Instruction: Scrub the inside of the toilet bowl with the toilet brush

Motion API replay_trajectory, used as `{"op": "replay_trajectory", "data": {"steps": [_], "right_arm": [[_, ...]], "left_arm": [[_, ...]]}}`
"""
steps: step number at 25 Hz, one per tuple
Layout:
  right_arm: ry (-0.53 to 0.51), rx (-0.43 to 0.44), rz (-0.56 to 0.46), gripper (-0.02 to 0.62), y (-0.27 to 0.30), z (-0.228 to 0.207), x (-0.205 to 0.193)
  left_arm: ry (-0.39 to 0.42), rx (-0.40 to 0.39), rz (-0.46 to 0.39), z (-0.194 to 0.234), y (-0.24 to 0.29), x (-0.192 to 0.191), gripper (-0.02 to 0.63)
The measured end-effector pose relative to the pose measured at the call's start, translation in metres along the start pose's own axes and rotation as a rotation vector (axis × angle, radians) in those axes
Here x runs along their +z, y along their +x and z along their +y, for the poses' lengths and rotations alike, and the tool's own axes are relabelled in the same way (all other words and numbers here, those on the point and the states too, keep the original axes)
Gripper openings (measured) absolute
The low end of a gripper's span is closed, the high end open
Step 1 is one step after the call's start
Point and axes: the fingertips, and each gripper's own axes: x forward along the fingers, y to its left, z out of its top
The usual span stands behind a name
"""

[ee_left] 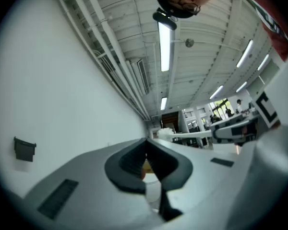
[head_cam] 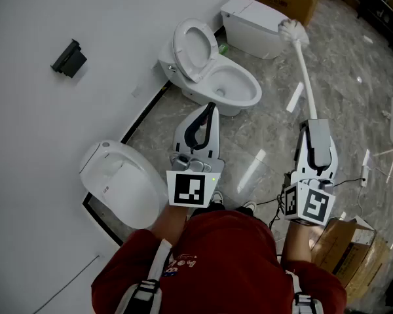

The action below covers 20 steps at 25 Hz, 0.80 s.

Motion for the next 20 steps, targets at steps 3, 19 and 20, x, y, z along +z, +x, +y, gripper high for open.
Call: {"op": "replay_trajectory", "data": {"steps": [3, 19, 20], "right_arm": [[0.001, -0.004, 0.004, 0.144, 0.005, 0.008, -0.002], [0.036, -0.002, 0.057, 0.146, 0.044, 0.037, -0.03], [0.041, 0.003, 0.064, 0.146, 0.05, 0.035, -0.035]], "left_arm": [[-0.004, 0.003, 0.003, 0.011, 0.002, -0.004, 0.002], [-0.066, -0.011, 0.054, 0.046, 0.026, -0.043, 0.002], [-0.068, -0.009, 0.056, 0.045, 0.032, -0.047, 0.002]]}}
